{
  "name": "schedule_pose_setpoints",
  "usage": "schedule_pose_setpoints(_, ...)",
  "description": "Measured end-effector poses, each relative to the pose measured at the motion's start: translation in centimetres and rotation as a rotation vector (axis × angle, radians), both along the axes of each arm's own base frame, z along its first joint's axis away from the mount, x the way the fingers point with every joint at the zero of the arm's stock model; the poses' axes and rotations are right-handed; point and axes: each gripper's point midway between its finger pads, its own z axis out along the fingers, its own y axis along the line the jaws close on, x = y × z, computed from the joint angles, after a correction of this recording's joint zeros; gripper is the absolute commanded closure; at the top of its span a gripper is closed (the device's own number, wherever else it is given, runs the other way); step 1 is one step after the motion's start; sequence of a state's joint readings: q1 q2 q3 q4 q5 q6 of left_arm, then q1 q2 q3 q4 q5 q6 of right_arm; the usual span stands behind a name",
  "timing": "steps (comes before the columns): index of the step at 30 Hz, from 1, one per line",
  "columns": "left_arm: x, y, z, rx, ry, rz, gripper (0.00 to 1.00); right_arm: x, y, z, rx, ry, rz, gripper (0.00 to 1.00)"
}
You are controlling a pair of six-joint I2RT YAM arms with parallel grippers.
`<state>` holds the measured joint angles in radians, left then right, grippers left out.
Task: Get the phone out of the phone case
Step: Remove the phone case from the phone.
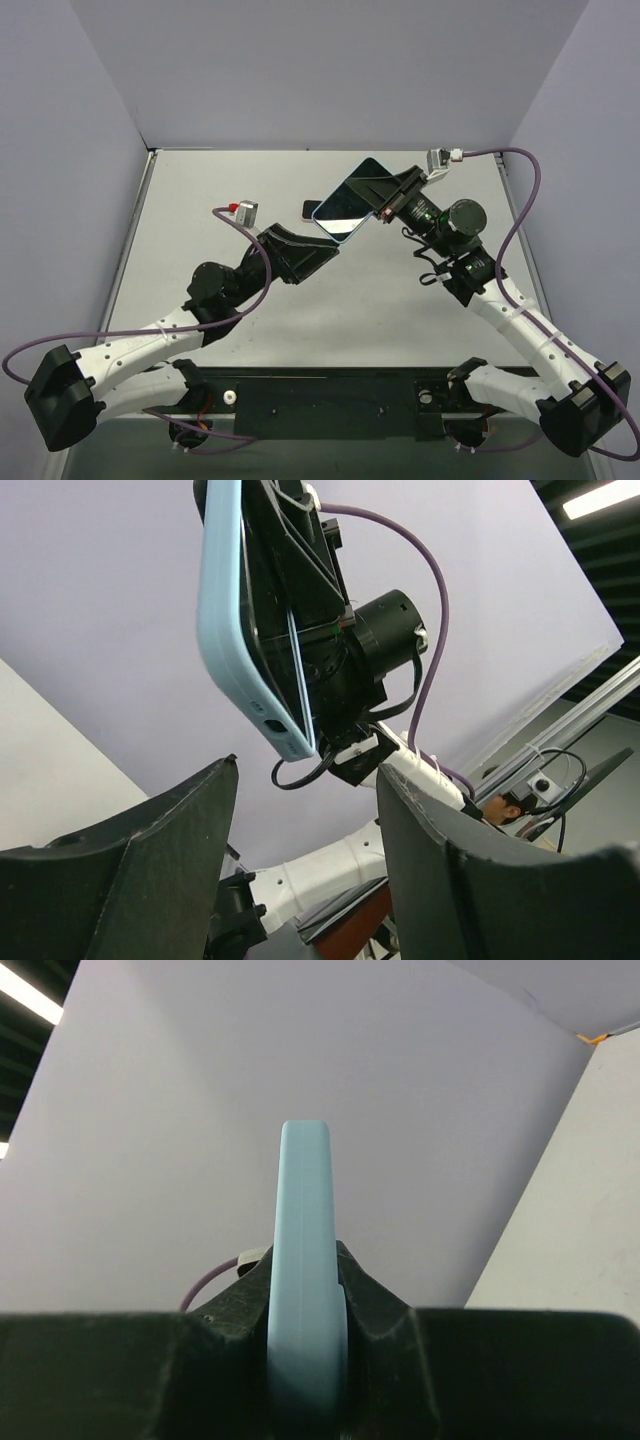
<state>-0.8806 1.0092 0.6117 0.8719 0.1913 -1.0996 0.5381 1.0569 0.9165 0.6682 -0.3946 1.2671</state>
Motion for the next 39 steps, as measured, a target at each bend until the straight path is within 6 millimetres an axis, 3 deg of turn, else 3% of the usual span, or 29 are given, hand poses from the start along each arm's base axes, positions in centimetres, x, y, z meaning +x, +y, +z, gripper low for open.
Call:
schedule_pose_setpoints(10, 0.9, 0.2, -1.4, -0.035, 0.056, 0.029, 0.57, 0.8, 0.4, -3.1, -0.075, 0.015, -0.075, 1.0)
schedule_pose_setpoints(22, 1.5, -0.1, -2.0, -0.027, 0.076, 0.041, 0.67, 0.3, 0.5, -2.7, -0.085, -0.024, -0.114, 1.0)
schedule_pose_setpoints(24, 1.6, -0.3, -2.1, -0.025, 0.082, 0.039, 0.73, 0.3, 0.6, -2.8, -0.093, -0.029, -0.119, 1.0)
schedule_pose_setpoints(27, 1.6, -0.4, -2.2, -0.03, 0.093, 0.032, 0.95, 0.3, 0.5, -2.8, -0.094, -0.033, -0.13, 1.0)
schedule_pose_setpoints(29, 1.6, -0.5, -2.1, -0.033, 0.092, 0.026, 1.0, 0.2, 0.4, -2.5, -0.089, -0.038, -0.132, 1.0)
schedule_pose_setpoints(33, 0.9, -0.3, -1.4, -0.033, 0.026, 0.034, 1.0, -0.3, 0.4, -2.0, -0.065, -0.009, -0.116, 1.0)
schedule_pose_setpoints(39, -0.2, 0.7, 0.3, 0.008, -0.21, 0.121, 1.0, -0.7, 1.5, -1.0, 0.033, 0.123, -0.031, 1.0)
